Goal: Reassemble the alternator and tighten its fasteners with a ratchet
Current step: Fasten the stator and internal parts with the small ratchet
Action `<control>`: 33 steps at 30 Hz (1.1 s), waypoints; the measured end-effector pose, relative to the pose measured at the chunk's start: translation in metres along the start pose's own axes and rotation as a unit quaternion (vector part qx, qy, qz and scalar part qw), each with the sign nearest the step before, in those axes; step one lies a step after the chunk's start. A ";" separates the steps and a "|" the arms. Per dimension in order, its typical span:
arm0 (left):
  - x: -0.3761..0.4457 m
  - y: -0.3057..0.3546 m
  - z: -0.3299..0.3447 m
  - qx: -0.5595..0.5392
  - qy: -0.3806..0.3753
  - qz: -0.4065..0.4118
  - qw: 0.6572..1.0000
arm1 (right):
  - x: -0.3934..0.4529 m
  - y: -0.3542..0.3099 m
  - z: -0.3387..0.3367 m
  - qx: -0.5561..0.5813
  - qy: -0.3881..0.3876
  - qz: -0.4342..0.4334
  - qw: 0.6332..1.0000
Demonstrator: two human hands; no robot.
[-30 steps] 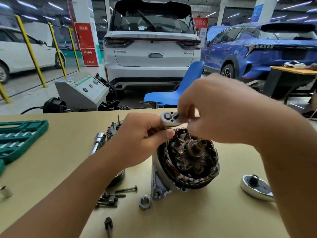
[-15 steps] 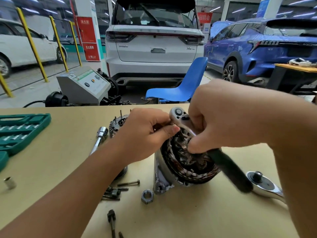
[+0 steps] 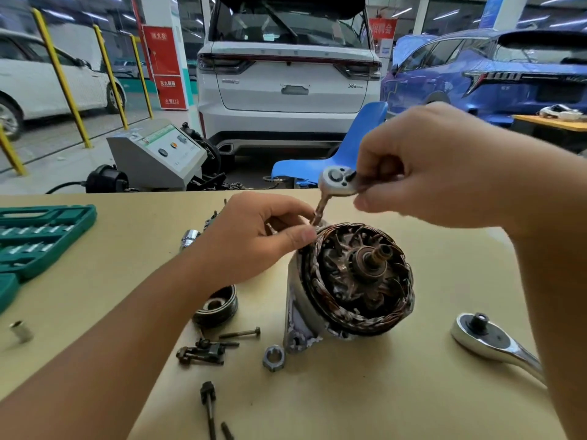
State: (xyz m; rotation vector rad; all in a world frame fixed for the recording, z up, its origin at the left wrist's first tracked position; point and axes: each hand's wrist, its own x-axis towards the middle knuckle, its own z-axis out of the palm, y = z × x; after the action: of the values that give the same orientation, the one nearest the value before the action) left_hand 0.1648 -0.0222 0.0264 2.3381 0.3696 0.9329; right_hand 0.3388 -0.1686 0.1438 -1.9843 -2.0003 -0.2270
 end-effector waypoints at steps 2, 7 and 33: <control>-0.001 -0.005 -0.004 0.017 -0.021 -0.021 0.999 | 0.001 0.001 -0.001 0.042 0.040 0.010 0.998; -0.001 -0.006 -0.003 0.059 -0.035 -0.024 0.997 | 0.002 -0.001 0.001 0.084 0.105 0.019 0.991; -0.001 -0.011 0.004 -0.006 -0.014 -0.040 0.999 | 0.005 0.002 0.008 0.038 -0.042 0.020 0.998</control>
State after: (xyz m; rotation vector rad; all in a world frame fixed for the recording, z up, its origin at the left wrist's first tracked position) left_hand 0.1667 -0.0159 0.0170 2.3062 0.4416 0.8617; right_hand 0.3402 -0.1613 0.1375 -2.0155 -1.9865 -0.0568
